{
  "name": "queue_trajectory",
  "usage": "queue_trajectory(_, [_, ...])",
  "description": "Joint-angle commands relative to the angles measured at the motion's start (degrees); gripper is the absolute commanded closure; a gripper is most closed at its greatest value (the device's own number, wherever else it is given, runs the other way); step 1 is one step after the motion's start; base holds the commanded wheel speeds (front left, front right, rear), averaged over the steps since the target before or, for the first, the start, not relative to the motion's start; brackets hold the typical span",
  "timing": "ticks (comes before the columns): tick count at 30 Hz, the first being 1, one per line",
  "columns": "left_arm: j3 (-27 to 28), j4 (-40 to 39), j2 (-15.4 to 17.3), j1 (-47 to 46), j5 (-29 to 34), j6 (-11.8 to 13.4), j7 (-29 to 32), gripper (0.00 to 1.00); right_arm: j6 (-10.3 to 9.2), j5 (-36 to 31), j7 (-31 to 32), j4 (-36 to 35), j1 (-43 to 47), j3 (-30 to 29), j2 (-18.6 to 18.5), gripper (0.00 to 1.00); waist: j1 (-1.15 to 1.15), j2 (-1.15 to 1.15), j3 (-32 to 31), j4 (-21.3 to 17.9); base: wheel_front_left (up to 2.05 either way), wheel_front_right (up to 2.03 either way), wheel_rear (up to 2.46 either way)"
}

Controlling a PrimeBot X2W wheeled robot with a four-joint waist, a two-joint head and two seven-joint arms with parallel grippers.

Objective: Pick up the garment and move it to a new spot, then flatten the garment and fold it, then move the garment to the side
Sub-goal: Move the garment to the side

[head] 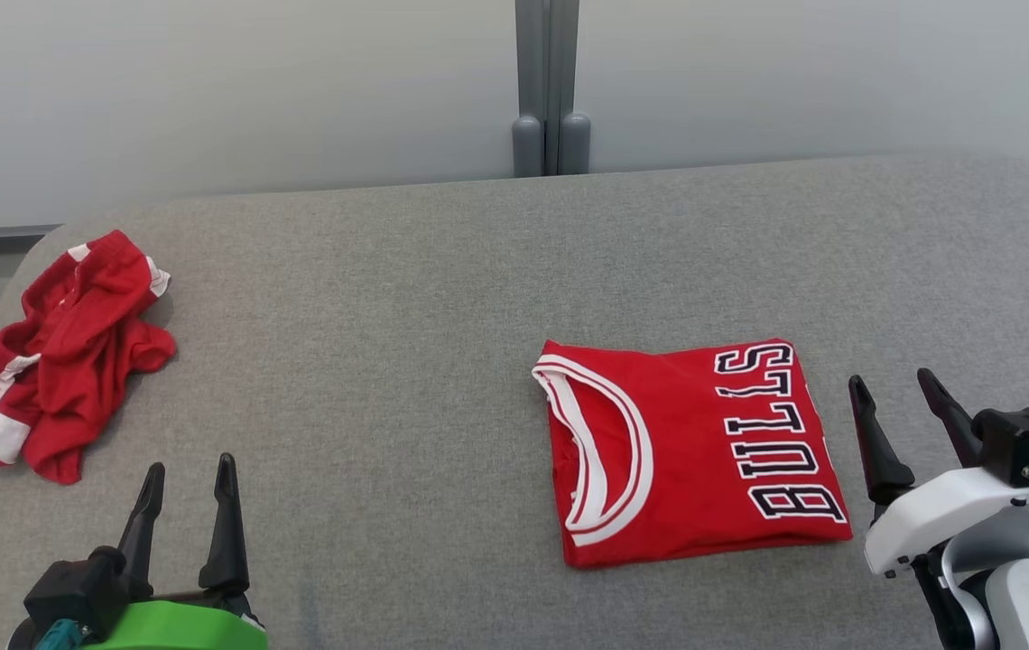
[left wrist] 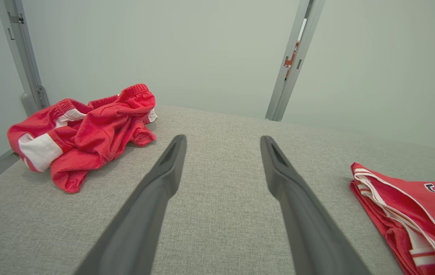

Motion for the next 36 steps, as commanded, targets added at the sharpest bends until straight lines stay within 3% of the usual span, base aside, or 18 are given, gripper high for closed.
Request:
queue_trajectory(1, [0.3, -0.2, -0.1, 0.7, 0.2, 0.0, 0.0, 0.00, 0.00, 0.1, 0.1, -0.3, 0.1, 0.0, 0.0, 0.00, 0.00, 0.00, 0.2, 0.1, 0.00, 0.00, 0.00])
queue_trajectory(6, [0.7, -0.6, -0.1, 0.5, 0.3, -0.1, 0.0, 0.00, 0.00, 0.4, 3.1, 0.5, -1.9, 1.6, -0.9, 0.00, 0.00, 0.00, 0.9, -0.2, 0.00, 0.00, 0.00])
queue_trajectory(14, [1.6, -1.8, 0.4, -1.4, 0.9, -0.2, 0.0, 0.00, -0.01, 3.0, 21.9, 8.1, -9.8, 4.8, -3.6, 0.00, 0.00, 0.00, 3.8, -0.4, 0.00, 0.00, 0.00])
queue_trajectory(18, [1.1, -2.3, 0.2, -2.5, 1.3, -0.3, 0.0, 0.00, -0.01, 3.7, 27.4, 14.9, -14.3, 5.4, -3.8, 0.00, 0.00, 0.00, 5.8, 0.9, 0.00, 0.00, 0.00])
queue_trajectory(33, [-0.8, -2.1, 0.1, -4.9, 0.9, -0.7, 0.0, 0.00, -0.02, 2.8, 29.8, 31.1, -19.1, 6.0, -1.5, 0.00, 0.00, 0.00, 7.7, 4.9, 0.00, 0.00, 0.00])
queue_trajectory(34, [-0.7, -2.0, 0.2, -4.8, 0.8, -0.7, 0.0, 0.00, -0.02, 3.0, 30.2, 31.4, -19.3, 6.6, -1.5, 0.54, 0.00, 0.00, 7.6, 4.7, 0.00, 0.00, 0.00])
queue_trajectory(35, [-0.6, -2.0, 0.3, -4.7, 0.8, -0.7, 0.0, 0.00, -0.02, 3.1, 30.0, 31.1, -19.6, 7.0, -1.6, 1.00, 0.00, 0.00, 7.5, 4.5, 0.00, 0.00, 0.00])
queue_trajectory(36, [-0.3, -2.1, 0.5, -4.3, 0.9, -0.7, 0.0, 0.00, -0.02, 3.4, 30.1, 30.8, -20.2, 7.6, -1.9, 1.00, 0.00, 0.00, 7.5, 4.1, 0.00, 0.00, 0.00])
